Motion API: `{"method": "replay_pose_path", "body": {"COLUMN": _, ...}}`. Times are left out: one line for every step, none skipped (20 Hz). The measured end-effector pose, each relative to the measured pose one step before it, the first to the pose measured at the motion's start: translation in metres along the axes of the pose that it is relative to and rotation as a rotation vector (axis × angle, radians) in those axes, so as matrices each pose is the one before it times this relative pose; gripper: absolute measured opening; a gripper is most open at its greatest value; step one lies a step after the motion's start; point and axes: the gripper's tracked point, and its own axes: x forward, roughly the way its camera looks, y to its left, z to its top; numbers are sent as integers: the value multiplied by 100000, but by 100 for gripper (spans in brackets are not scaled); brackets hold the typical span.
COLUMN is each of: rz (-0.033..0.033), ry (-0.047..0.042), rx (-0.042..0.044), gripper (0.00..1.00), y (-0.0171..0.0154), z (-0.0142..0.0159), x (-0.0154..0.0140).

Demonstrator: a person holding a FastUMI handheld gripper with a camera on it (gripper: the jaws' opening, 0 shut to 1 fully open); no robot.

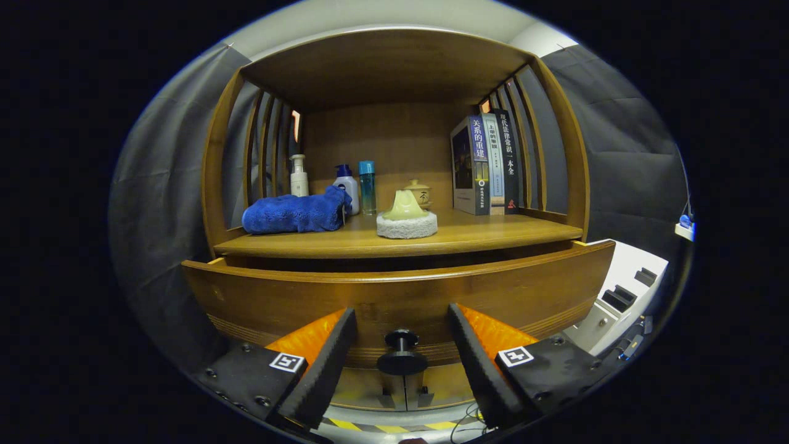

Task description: Pull open the drawer, take out the items inside it, and place them on the countertop above the cabinet.

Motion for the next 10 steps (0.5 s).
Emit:
{"method": "replay_pose_path", "body": {"rz": 3, "ry": -207, "rx": -3, "gripper": 98, "y": 19, "z": 118, "x": 489}}
{"method": "replay_pose_path", "body": {"rz": 1, "ry": -194, "rx": 54, "gripper": 98, "y": -130, "z": 66, "x": 645}}
{"method": "replay_pose_path", "body": {"rz": -56, "ry": -42, "rx": -123, "gripper": 98, "y": -8, "z": 141, "x": 480}}
{"method": "replay_pose_path", "body": {"rz": -51, "ry": 252, "rx": 46, "gripper": 98, "y": 14, "z": 74, "x": 431}}
{"method": "replay_pose_path", "body": {"rz": -38, "ry": 314, "rx": 204, "gripper": 98, "y": -31, "z": 80, "x": 507}}
{"method": "replay_pose_path", "body": {"rz": -28, "ry": 55, "rx": 202, "gripper": 98, "y": 42, "z": 98, "x": 404}}
{"method": "replay_pose_path", "body": {"rz": 52, "ry": -215, "rx": 90, "gripper": 98, "y": 39, "z": 123, "x": 455}}
{"method": "replay_pose_path", "body": {"rz": -28, "ry": -29, "rx": -105, "gripper": 98, "y": -51, "z": 127, "x": 338}}
{"method": "replay_pose_path", "body": {"rz": -1, "ry": 47, "rx": -96, "gripper": 98, "y": -65, "z": 0, "x": 258}}
{"method": "replay_pose_path", "body": {"rz": 37, "ry": 84, "rx": -104, "gripper": 98, "y": 72, "z": 60, "x": 206}}
